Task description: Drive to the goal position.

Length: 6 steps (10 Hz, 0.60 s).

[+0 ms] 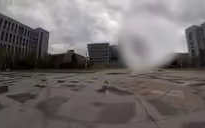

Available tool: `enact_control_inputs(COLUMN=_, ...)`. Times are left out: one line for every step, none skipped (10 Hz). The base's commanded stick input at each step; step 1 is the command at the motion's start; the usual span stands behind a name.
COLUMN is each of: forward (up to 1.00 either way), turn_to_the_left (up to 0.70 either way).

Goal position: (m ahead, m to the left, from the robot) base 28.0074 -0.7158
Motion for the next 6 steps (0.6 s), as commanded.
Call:
enact_control_inputs(forward=0.7, turn_to_the_left=0.0)
enact_control_inputs(forward=0.7, turn_to_the_left=0.0)
enact_control_inputs(forward=0.7, turn_to_the_left=0.0)
enact_control_inputs(forward=0.7, turn_to_the_left=0.0)
enact_control_inputs(forward=0.7, turn_to_the_left=0.0)
enact_control_inputs(forward=0.7, turn_to_the_left=0.0)
